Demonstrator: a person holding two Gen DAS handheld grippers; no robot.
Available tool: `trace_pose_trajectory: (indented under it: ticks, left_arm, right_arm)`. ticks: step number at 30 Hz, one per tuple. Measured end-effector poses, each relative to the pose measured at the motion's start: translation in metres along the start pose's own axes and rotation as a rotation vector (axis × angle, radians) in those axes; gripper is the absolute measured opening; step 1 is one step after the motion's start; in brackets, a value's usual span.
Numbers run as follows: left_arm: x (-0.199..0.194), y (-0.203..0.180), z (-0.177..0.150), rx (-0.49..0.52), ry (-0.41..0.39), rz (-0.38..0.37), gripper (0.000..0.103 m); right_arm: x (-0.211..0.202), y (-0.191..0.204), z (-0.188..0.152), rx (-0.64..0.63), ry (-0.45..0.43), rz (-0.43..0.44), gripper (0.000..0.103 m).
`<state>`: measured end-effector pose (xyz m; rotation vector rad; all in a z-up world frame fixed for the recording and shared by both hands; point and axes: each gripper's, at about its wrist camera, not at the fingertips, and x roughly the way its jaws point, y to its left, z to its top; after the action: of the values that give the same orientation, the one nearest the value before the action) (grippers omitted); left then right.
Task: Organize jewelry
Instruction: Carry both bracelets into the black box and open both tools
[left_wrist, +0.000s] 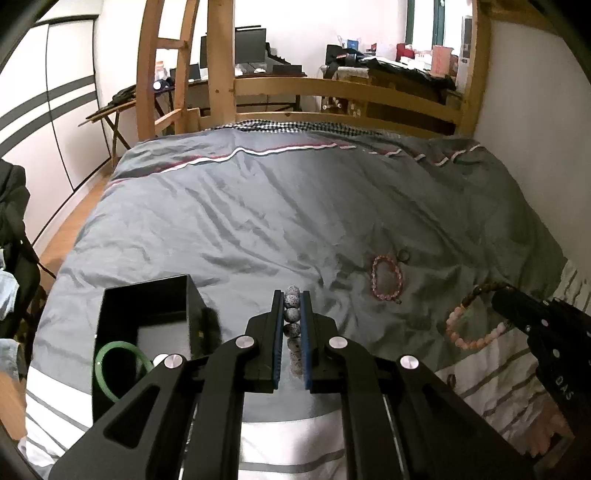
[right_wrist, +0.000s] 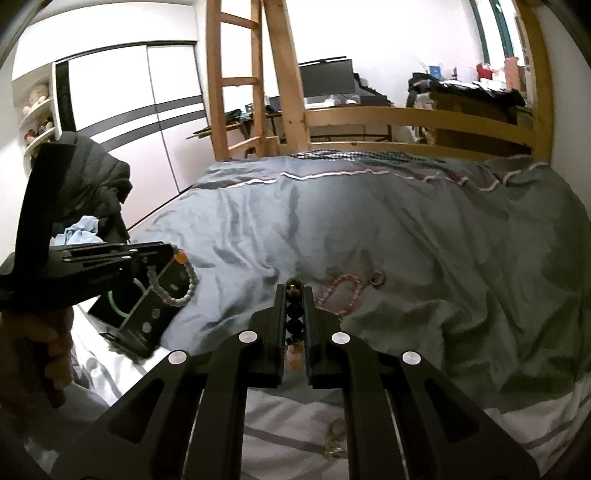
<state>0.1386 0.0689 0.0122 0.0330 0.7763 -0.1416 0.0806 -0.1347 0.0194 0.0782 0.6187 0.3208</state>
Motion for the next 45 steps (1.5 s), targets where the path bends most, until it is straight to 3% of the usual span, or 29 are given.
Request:
trace_pose_trajectory:
  ticks: [24,37,45]
  left_arm:
    - [-0.043,0.081,0.0,-0.099,-0.103,0.141,0.007]
    - [-0.03,0.127,-0.014,-0.225,-0.054,0.114,0.007]
    - [-0.024,0.146,-0.021,-0.308,-0.031,0.095,0.007]
  right_arm:
    - [0.027,0.104,0.022,-0.119,0.011,0.13,0.009]
    - [0.051,0.175,0.022,-0.163,0.021,0.256,0.009]
    - [0.068,0.194,0.006,-0.164,0.058,0.324,0.009]
